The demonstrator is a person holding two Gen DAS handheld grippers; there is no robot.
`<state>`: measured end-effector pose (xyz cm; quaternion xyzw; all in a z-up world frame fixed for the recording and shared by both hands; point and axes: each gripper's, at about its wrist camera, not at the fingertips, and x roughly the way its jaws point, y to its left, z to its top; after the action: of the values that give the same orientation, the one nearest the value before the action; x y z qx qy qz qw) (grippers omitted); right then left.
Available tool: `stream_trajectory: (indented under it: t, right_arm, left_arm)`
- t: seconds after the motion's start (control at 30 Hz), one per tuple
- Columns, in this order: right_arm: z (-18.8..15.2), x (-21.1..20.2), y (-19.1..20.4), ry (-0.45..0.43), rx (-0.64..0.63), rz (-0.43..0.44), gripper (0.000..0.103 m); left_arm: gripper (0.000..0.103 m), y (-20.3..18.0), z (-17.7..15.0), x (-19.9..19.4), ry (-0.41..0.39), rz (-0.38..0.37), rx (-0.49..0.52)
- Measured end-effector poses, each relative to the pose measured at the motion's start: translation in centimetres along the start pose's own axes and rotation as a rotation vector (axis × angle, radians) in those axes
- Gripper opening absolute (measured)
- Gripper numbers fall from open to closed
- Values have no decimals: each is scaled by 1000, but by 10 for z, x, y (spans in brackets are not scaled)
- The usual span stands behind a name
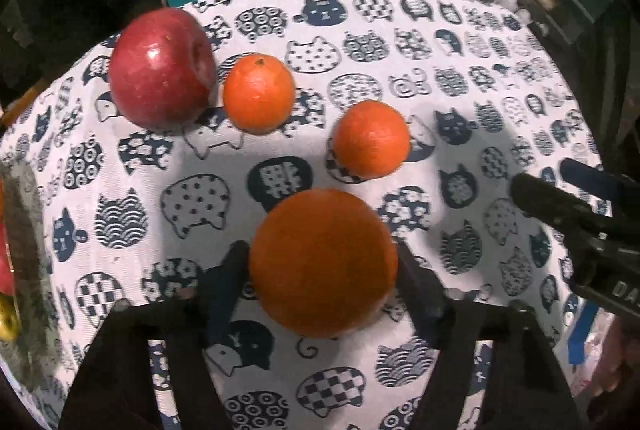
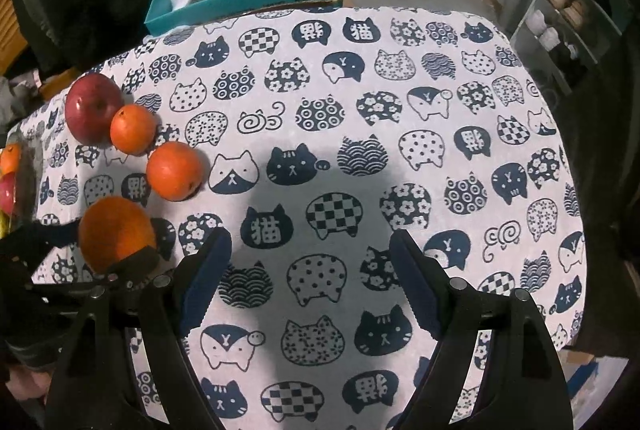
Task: Organize fruits
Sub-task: 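Move the left tool to the other large orange while the right tool approaches a small orange, then close the left tool on the large orange while the right tool grasps the small orange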
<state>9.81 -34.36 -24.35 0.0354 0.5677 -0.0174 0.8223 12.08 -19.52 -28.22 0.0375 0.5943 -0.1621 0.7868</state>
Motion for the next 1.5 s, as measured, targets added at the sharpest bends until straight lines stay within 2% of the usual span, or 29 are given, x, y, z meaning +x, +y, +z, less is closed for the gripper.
stream_trajectory:
  t: [0.17, 0.53, 0.9, 1.1, 1.2, 1.5]
  right_arm:
    - [5, 3, 7, 1, 5, 56, 81]
    - [22, 24, 47, 26, -38, 188, 81]
    - [36, 52, 81, 51, -97, 208, 81]
    - [35, 62, 89, 65, -123, 199, 59]
    - [32, 62, 92, 53, -149, 161, 45]
    - [30, 48, 85, 19, -141, 158, 43]
  left_arm:
    - [67, 0, -4, -2, -7, 21, 16]
    - [67, 50, -10, -18, -30, 81, -70]
    - [67, 76, -14, -28, -48, 87, -104]
    - [66, 78, -14, -28, -52, 88, -118]
    - [66, 78, -14, -31, -61, 88, -117]
    - [66, 80, -15, -47, -96, 95, -117]
